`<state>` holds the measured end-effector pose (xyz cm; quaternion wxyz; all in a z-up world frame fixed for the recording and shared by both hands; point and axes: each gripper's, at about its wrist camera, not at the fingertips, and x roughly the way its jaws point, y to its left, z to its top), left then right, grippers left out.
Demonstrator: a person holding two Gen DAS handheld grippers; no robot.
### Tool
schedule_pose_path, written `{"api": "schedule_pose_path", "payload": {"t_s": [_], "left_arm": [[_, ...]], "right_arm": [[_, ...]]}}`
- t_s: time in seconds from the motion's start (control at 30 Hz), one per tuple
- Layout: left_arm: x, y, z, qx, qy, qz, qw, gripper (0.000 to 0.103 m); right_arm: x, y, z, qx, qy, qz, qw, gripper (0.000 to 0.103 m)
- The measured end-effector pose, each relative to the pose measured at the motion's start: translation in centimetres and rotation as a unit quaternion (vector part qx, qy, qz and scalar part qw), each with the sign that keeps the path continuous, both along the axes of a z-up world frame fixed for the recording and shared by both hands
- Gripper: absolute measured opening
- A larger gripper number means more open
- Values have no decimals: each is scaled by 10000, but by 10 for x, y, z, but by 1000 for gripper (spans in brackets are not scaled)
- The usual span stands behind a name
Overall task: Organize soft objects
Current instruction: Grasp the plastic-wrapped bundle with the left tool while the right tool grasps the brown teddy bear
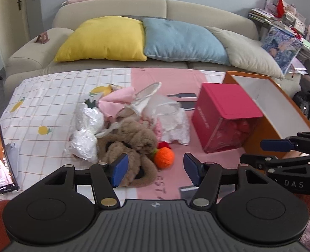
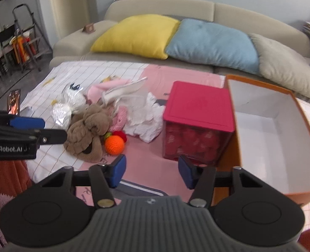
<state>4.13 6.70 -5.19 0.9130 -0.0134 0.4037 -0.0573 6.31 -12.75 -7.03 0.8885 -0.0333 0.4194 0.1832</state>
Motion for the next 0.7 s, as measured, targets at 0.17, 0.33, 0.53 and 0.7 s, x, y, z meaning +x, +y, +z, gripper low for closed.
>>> {"api": "schedule_pose_path", "payload": {"t_s": [0.17,0.33,0.53,0.7], "left_arm": [[23,6,-8,509,85,-236,9984,72],[48,27,-12,835,93,-86,9964,72],[87,59,-27,1009,426,-20,9940,72],[114,78,-49,981,780,6,9921,70]], "right_arm": [[19,21,-16,-105,126,214,9996,50],[39,40,-25,184,476,389,9979,45],[69,75,-29,484,564,359,9966,47],[94,106,-39,769,783,302,9935,59]]}}
